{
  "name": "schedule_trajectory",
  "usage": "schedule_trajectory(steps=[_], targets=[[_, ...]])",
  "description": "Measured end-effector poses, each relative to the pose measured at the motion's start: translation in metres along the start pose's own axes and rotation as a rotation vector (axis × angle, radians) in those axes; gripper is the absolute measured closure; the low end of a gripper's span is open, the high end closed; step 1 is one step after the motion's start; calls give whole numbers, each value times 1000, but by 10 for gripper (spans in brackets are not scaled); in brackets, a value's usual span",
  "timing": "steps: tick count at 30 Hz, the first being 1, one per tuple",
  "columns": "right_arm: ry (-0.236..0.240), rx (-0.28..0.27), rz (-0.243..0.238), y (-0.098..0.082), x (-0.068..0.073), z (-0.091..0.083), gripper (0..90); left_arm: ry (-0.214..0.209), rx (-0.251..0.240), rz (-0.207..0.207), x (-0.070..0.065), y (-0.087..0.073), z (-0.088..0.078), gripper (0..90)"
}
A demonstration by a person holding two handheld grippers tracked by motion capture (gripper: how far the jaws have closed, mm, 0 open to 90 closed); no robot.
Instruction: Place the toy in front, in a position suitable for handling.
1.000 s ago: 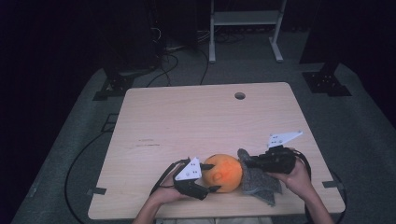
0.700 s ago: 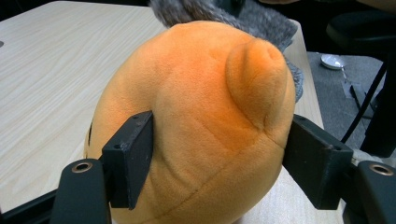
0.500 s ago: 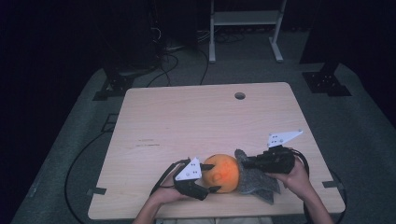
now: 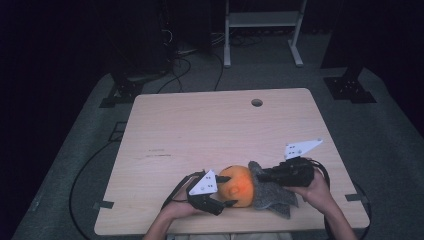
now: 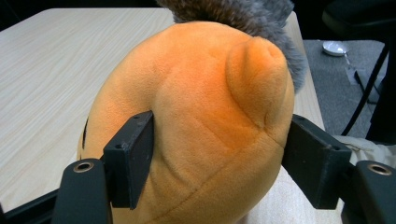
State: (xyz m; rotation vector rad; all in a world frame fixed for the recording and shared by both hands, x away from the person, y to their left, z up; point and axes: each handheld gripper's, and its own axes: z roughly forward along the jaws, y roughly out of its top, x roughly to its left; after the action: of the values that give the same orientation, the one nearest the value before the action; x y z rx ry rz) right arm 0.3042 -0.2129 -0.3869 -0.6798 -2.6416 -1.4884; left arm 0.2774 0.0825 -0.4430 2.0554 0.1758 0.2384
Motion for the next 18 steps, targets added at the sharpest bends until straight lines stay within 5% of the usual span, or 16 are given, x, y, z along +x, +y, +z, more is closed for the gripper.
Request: schedule_trajectory(steps=[8,14,18], targets=[[-35,60,42,-11,-11,-1,791,1,-4,1,-1,1,1,290],[-25,58,-34,9,8,13,792,17,11,32,-6,3,4,283],[-27,49,-18,12,3,15,792,22,-6,19,-5,1,2,289]])
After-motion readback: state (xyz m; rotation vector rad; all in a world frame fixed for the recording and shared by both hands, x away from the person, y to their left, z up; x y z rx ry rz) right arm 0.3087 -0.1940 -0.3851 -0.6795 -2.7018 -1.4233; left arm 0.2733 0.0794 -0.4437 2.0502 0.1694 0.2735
